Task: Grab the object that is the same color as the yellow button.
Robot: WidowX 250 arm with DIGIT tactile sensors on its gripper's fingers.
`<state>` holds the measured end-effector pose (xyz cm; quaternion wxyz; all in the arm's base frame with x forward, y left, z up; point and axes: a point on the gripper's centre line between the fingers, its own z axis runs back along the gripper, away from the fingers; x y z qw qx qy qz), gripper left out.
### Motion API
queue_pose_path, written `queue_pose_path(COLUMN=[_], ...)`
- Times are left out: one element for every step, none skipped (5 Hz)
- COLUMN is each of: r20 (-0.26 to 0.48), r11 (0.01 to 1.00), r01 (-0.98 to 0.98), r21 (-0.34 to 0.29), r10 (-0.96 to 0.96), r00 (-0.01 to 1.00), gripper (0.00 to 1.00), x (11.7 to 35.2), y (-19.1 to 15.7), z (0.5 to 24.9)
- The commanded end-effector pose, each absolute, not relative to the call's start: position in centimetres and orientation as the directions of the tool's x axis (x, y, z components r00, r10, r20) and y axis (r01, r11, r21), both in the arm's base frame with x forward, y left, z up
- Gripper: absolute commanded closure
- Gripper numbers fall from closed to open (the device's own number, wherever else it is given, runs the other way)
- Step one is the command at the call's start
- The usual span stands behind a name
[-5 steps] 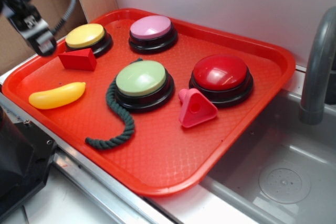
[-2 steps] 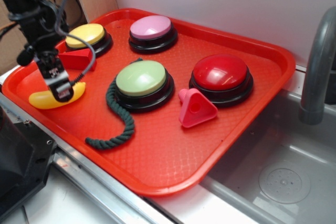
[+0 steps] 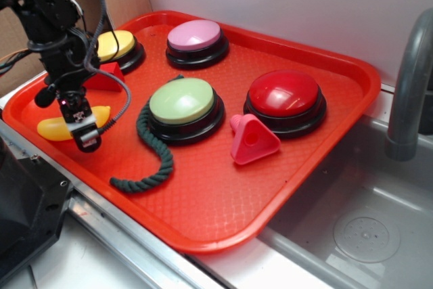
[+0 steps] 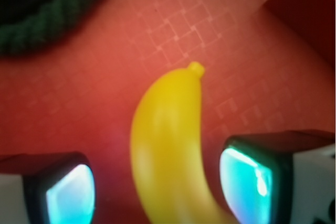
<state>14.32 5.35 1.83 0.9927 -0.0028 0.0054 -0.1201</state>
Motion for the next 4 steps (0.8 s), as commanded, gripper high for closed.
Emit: queue_pose_path(r20=[-0.019, -0.014, -0.017, 0.001], r11=[0.983, 0.985, 0.988, 0.997], r01=[0.182, 0.169, 0.152, 0.072], r21=[0.022, 0.024, 0.028, 0.015], r10=[-0.182, -0.168, -0.151, -0.072], r00=[0.983, 0.986, 0.988, 0.997], gripper=[1.0, 1.0, 1.0, 1.0], x=[14.5, 14.6, 14.7, 15.2], y=[5.7, 5.8, 5.7, 4.7], z=[1.5, 1.7, 2.3, 5.6])
